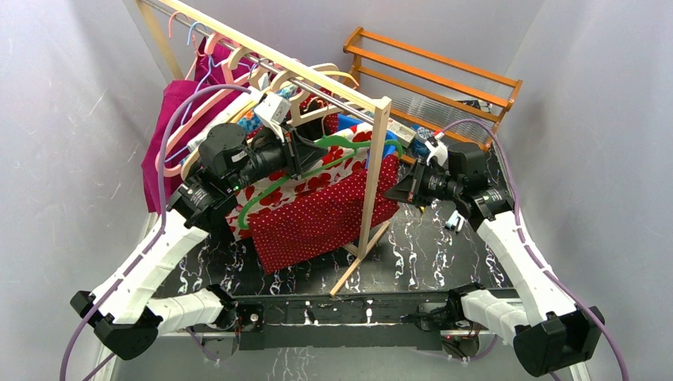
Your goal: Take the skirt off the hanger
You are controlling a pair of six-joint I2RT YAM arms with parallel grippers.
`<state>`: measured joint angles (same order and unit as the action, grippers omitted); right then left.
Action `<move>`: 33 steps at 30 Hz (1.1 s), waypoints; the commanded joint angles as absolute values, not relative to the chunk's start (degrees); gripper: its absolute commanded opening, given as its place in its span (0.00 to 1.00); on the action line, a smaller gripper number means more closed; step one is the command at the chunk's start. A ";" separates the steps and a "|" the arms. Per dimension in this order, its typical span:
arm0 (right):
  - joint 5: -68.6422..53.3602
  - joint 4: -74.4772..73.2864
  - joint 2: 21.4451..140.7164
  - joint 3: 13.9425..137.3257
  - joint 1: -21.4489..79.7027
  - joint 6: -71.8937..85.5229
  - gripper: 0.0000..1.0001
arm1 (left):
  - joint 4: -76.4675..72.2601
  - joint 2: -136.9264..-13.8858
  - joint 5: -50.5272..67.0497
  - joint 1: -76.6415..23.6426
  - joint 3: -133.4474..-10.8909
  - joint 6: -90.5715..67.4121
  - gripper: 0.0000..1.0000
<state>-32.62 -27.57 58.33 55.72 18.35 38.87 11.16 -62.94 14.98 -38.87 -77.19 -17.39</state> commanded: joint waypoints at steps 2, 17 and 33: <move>-18.94 -37.51 54.11 55.58 18.37 34.56 0.00 | 2.63 -57.87 10.44 -38.67 -78.63 -16.36 0.00; 19.11 -32.69 52.40 52.81 18.12 35.30 0.00 | -2.12 -54.02 18.42 -38.67 -80.68 -14.67 0.00; 34.22 -31.48 53.62 56.80 8.25 24.97 0.00 | -1.33 -49.28 14.35 -38.67 -79.48 -12.33 0.00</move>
